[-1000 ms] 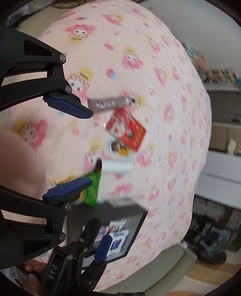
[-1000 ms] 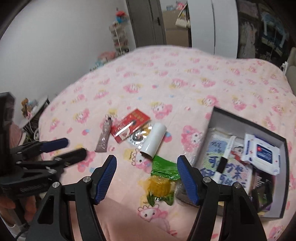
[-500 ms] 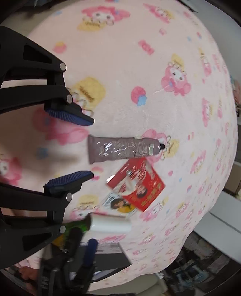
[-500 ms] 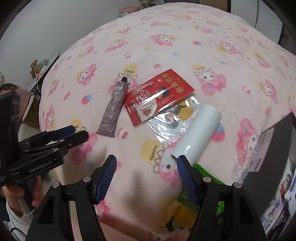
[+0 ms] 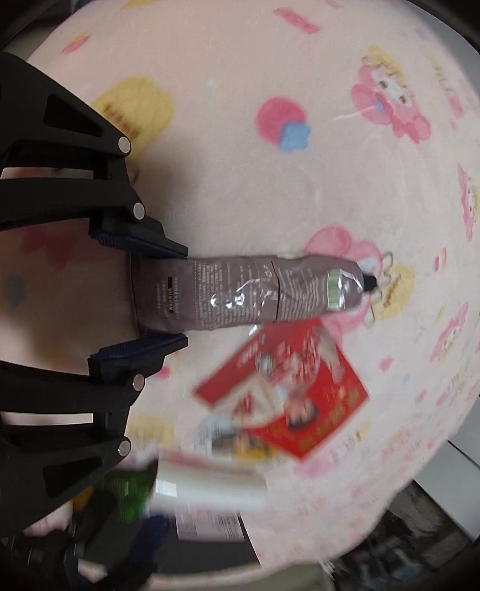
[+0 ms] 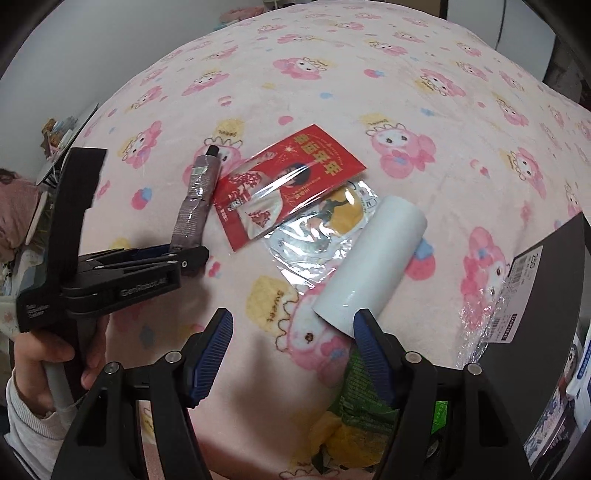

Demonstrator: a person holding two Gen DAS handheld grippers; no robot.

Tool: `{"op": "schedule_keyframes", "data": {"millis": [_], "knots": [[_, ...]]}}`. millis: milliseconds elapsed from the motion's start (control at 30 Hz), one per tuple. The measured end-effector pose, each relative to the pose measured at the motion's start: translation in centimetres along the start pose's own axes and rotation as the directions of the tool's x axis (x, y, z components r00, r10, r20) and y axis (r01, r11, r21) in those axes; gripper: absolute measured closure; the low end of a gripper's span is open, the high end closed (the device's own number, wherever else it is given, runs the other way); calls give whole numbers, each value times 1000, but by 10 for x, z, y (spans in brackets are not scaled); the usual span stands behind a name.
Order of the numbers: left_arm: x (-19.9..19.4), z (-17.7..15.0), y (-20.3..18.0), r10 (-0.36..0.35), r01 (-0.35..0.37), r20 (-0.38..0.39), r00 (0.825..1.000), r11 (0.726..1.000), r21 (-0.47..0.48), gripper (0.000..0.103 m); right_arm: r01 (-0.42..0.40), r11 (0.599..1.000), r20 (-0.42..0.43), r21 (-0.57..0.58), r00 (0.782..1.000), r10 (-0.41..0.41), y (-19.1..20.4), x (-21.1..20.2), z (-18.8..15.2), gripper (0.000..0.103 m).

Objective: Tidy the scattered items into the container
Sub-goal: 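Close the left tool on the brown tube lying on the bed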

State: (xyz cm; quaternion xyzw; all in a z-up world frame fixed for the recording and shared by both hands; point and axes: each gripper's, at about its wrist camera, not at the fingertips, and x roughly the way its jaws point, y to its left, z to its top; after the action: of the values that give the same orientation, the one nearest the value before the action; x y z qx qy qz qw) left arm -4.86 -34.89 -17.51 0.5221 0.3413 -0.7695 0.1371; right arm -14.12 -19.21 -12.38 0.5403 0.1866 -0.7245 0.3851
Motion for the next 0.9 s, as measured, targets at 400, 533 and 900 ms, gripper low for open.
{"op": "schedule_keyframes", "data": {"millis": [400, 533, 900], "knots": [[-18, -16, -17, -107, 115, -79, 991, 989, 97, 62, -28, 1000, -19, -11, 999, 28, 3, 4, -3, 38], [-10, -3, -1, -107, 111, -77, 991, 992, 55, 66, -70, 997, -67, -19, 995, 69, 4, 18, -1, 38], [8, -6, -19, -169, 190, -187, 968, 977, 101, 72, -116, 993, -151, -35, 982, 109, 10, 39, 5, 37]]}}
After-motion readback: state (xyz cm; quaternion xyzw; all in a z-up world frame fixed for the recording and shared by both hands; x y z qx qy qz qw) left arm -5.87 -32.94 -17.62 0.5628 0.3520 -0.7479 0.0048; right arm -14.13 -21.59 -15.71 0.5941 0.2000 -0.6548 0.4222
